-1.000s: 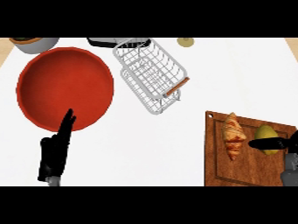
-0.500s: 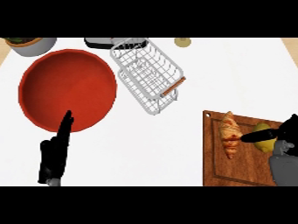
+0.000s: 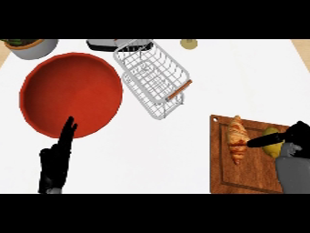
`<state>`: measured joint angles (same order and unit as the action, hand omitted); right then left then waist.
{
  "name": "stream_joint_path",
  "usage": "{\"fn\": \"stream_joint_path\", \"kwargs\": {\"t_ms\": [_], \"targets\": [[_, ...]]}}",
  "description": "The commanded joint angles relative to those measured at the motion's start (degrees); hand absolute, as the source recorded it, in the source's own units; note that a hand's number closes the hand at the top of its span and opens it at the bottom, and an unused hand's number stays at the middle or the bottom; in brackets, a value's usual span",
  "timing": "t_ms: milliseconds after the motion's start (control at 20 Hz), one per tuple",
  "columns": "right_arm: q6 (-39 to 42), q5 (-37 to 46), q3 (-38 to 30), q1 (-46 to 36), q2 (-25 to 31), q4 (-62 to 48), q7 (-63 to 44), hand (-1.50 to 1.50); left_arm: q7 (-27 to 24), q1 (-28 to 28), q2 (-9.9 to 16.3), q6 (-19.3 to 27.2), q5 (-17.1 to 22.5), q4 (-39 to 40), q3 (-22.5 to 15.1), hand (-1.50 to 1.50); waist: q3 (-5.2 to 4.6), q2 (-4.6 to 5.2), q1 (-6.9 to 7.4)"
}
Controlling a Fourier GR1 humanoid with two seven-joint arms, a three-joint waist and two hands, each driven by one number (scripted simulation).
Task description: Pick the lemon from the cutting board and place it in the tiered basket
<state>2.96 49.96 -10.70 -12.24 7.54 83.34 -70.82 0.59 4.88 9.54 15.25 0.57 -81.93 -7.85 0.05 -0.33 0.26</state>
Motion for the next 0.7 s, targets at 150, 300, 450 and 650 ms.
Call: {"fn": "stream_joint_path", "kwargs": {"t_ms": [150, 300, 450, 650], "targets": [[1.6, 1.7, -2.8, 0.3, -3.5, -2.0, -8.5, -1.50, 1.5, -0.6, -0.9, -0.1, -0.6, 1.9, -0.4, 0.00, -0.08, 0.34, -0.40], [3.4, 2.3, -4.0, -1.3, -4.8, -1.1, -10.3, -1.50, 0.7, 0.3, 0.3, -2.0, 0.8, 1.1, 0.7, 0.00, -0.10, 0.29, -0.28], [2.3, 2.4, -6.9, 0.5, -3.1, -5.2, -4.5, 1.50, 1.7, 2.2, -2.4, 0.2, -1.9, -1.2, -2.9, 0.00, -0.05, 0.37, -0.16], [0.4, 4.5, -6.2, 0.8, -4.9, -6.7, -0.6, 1.50, -0.3, -1.9, -2.1, -0.1, -1.2, 5.1, 0.5, 0.00, -0.07, 0.46, -0.33]]}}
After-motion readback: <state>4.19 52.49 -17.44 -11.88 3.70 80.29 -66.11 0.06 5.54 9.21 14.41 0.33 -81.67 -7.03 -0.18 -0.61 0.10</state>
